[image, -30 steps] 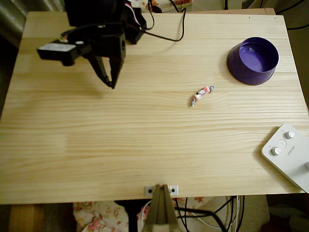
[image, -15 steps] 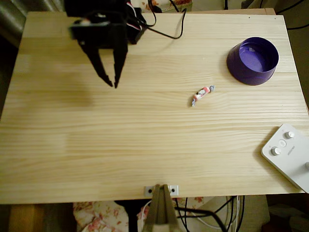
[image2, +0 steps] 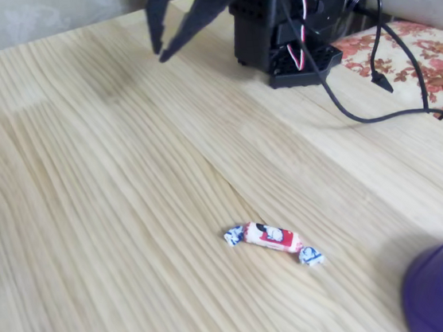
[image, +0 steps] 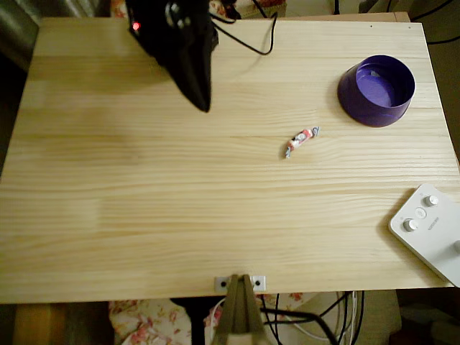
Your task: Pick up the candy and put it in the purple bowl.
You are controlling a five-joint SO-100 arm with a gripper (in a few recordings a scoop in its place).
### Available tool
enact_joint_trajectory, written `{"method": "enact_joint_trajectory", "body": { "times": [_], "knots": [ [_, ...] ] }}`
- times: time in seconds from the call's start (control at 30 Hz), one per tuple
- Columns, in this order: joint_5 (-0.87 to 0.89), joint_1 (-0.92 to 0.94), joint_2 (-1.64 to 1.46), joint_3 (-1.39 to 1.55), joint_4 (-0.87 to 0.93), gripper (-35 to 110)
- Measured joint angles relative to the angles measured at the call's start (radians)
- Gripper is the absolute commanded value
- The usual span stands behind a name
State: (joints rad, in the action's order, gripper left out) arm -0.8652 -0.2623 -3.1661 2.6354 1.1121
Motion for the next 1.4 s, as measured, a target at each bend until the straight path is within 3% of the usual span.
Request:
{"method": "enact_joint_trajectory", "body": {
  "times": [0.13,0.53,0.93,1.4],
  "knots": [
    [-0.061,-0.094,0.109,-0.061,-0.023,-1],
    [-0.252,-0.431,0.838,-0.336,-0.095,1],
    [-0.491,-0.459,1.433,-0.765,-0.025,2],
    [-0.474,-0.537,1.649,-0.966,0.046,13]
  ]
}}
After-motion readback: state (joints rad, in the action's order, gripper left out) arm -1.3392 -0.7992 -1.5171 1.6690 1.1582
